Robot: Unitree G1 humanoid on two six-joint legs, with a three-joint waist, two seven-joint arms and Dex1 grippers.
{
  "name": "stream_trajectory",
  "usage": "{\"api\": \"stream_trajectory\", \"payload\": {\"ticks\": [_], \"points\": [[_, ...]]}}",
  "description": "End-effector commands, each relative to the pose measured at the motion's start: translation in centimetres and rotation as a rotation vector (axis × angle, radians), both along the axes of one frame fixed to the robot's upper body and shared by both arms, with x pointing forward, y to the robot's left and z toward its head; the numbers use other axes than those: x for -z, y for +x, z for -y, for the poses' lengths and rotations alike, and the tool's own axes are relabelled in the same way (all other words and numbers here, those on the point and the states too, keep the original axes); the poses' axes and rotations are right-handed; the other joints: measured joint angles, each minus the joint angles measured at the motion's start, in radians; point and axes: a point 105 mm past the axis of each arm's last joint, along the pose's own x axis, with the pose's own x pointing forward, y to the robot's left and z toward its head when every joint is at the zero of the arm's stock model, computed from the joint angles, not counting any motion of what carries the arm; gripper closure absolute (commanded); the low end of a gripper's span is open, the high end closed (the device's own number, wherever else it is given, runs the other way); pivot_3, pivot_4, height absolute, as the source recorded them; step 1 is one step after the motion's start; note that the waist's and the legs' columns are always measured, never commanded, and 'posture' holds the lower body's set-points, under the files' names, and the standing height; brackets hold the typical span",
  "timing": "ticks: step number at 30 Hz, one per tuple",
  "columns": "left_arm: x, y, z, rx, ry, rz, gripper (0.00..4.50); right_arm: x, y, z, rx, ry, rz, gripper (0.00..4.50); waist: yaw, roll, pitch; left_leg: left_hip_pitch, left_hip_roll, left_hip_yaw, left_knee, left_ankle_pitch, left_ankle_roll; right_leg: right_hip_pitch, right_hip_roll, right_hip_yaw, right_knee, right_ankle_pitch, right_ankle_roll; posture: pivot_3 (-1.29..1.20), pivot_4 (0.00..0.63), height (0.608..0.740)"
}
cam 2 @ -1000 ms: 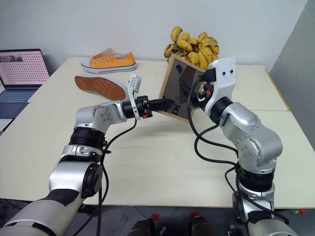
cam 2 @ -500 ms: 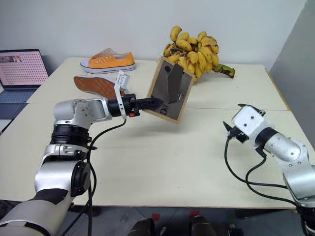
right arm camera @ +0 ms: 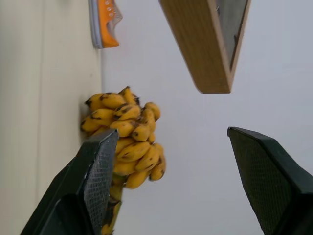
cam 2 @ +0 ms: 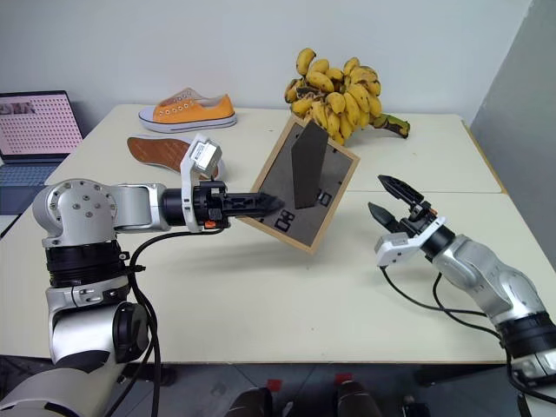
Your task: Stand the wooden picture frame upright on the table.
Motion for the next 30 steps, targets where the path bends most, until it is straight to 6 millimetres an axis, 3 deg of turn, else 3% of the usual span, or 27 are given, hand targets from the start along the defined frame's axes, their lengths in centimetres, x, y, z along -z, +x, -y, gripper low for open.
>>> {"api": "stream_trajectory", "payload": {"ticks": [1,13,24,28,30], "points": [[-1.4,-0.9,0.4,0.030,-0.032,0.060,3.21,-1.9,0.0,-1.1,-0.055,0.010,0.137,0.75,0.001,0.000,0.000,0.000,0.000,0.000,0.000,0.000,0.000,0.000,0.000,0.000,0.000,0.000,0.000,0.00,0.150,0.740],[-2.0,-1.6,1.4,0.079,-0.048,0.048,3.21,-2.2,-0.2,-4.0,-0.176,0.003,0.243,0.75,0.000,0.000,0.000,0.000,0.000,0.000,0.001,0.000,0.000,0.000,-0.001,0.000,0.001,0.000,0.000,0.00,0.150,0.740],[-2.1,-2.0,1.3,0.102,-0.032,0.025,3.21,-3.0,-0.5,-2.6,-0.229,-0.094,0.319,0.75,-0.001,0.000,0.000,0.000,-0.002,0.000,0.001,0.000,0.001,0.000,-0.002,0.000,0.001,0.000,0.000,0.00,0.150,0.740],[-2.0,-2.0,1.3,0.099,-0.032,0.023,3.21,-2.9,-0.8,-2.9,-0.249,-0.096,0.323,1.35,-0.001,0.000,0.000,0.000,-0.002,0.000,0.001,0.000,0.001,0.000,-0.002,0.000,0.002,0.000,0.000,0.00,0.150,0.740],[-2.0,-2.0,1.3,0.099,-0.033,0.024,3.21,-2.8,-0.8,-3.1,-0.256,-0.094,0.324,1.87,-0.001,0.000,0.000,0.000,-0.002,0.000,0.001,0.000,0.001,0.000,-0.002,0.000,0.002,0.000,0.000,0.00,0.150,0.740]]}}
